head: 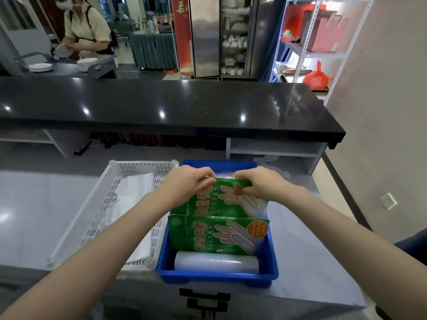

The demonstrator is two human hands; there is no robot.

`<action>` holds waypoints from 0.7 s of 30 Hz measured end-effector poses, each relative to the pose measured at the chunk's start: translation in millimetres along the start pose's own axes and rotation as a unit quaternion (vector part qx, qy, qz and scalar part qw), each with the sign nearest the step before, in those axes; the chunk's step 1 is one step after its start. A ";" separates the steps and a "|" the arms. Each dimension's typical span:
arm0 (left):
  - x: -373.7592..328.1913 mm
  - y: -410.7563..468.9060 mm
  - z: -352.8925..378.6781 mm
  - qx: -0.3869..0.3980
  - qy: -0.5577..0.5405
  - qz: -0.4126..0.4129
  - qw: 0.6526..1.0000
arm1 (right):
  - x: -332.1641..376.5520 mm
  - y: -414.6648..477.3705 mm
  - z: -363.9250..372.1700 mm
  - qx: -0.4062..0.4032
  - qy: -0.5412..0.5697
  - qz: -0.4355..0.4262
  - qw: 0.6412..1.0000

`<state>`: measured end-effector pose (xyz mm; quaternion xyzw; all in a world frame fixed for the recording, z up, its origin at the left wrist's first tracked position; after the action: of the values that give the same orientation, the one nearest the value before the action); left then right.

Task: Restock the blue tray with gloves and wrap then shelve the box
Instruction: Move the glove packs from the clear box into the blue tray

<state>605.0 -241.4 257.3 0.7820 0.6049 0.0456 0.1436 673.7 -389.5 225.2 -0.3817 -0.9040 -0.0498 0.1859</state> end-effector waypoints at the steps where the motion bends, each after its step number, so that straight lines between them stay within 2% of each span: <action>1: 5.3 3.4 -1.1 -0.008 -0.001 -0.012 1.000 | -3.2 3.7 -7.1 -0.017 -0.007 0.003 1.000; 5: 37.5 17.7 4.0 -0.029 -0.017 -0.067 0.997 | -29.8 18.8 -34.4 -0.057 -0.010 0.044 0.997; 10: 81.0 38.1 41.6 0.035 -0.055 -0.154 0.986 | -68.4 38.8 -61.7 -0.067 -0.080 0.097 0.990; 15: 87.3 64.2 103.5 0.124 -0.054 -0.122 0.983 | -110.5 48.1 -54.7 -0.032 -0.103 0.162 0.981; 21: 79.0 86.5 169.4 0.162 -0.035 -0.058 0.984 | -150.4 43.0 -63.0 -0.040 -0.085 0.206 0.974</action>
<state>748.1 -214.0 111.7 0.7594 0.6434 -0.0890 0.0383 819.2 -474.9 225.0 -0.5700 -0.8155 -0.0143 0.0993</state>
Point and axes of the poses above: each hand's wrist, its own y-axis towards the middle knuckle, its own z-axis out of the palm, x = y × z, the point moved 8 cm from there along y, towards the middle knuckle, and after that the axes turned 7 degrees about y, right-handed, at the moved point
